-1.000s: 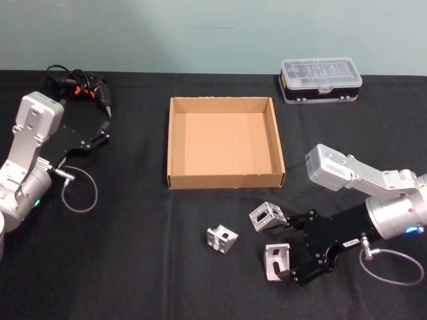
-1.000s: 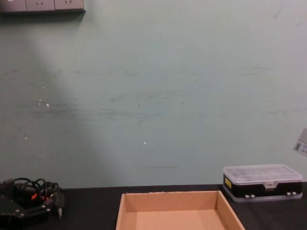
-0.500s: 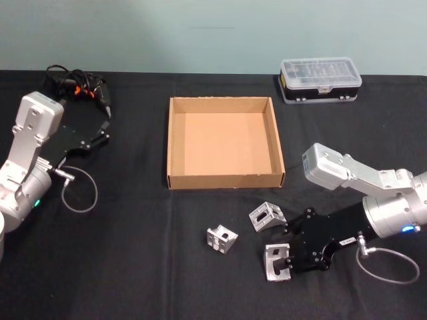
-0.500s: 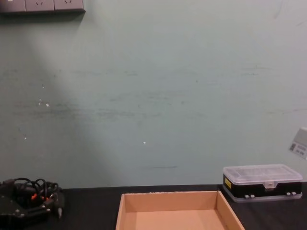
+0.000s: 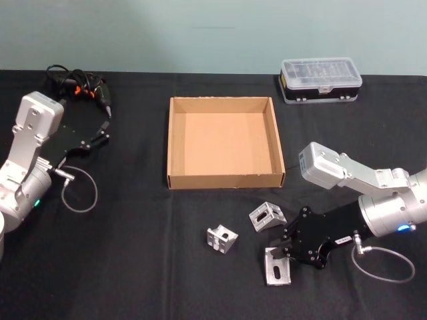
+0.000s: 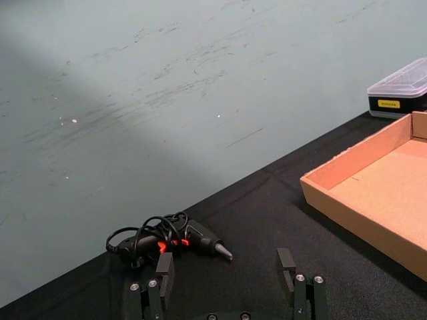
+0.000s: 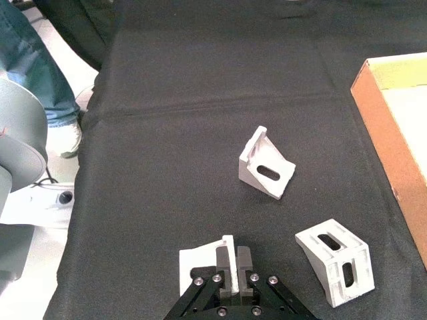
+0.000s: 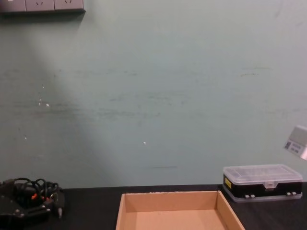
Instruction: Use one hand to pick up the angle iron from the table and place it into the box.
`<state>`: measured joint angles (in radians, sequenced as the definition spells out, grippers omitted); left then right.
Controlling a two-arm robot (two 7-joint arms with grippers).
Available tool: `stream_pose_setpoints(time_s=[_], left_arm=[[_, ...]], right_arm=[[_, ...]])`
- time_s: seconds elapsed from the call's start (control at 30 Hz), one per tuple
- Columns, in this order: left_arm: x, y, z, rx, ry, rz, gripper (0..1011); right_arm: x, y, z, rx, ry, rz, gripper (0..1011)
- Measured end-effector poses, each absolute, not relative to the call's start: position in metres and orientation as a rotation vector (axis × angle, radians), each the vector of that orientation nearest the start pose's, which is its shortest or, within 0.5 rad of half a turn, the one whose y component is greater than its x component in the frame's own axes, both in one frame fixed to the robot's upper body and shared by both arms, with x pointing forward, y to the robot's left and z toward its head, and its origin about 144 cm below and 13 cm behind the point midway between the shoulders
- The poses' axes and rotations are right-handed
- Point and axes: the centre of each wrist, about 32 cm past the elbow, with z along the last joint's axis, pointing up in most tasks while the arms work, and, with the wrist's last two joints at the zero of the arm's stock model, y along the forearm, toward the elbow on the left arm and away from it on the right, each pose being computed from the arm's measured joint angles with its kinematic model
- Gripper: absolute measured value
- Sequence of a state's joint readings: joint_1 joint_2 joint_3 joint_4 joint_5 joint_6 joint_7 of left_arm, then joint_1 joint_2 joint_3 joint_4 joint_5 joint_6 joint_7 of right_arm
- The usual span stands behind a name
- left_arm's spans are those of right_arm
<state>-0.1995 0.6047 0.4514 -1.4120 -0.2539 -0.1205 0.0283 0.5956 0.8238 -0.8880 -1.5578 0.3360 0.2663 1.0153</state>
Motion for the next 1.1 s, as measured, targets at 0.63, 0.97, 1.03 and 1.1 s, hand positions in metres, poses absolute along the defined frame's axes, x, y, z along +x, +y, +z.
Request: stream_pose_setpoints(time_s=[0.63,0.97,1.03,1.1], left_arm=[[0.489,0.31,1.14,0.304,-0.285,1.248,1000],[0.489,0.31,1.14,0.304,-0.285,1.248,1000],[0.489,0.31,1.14,0.304,-0.285,1.248,1000],[0.489,0.31,1.14,0.304,-0.285,1.248,1000]], right_arm=[[0.528,-0.275,1.25,-0.629,-0.072,-0.101,72],[0.545,-0.27,1.28,-0.436,-0.227,-0.323,72],[0.548,-0.27,1.282,-0.42,-0.245,-0.361,72],[0.553,-0.269,1.283,-0.396,-0.27,-0.422,72]])
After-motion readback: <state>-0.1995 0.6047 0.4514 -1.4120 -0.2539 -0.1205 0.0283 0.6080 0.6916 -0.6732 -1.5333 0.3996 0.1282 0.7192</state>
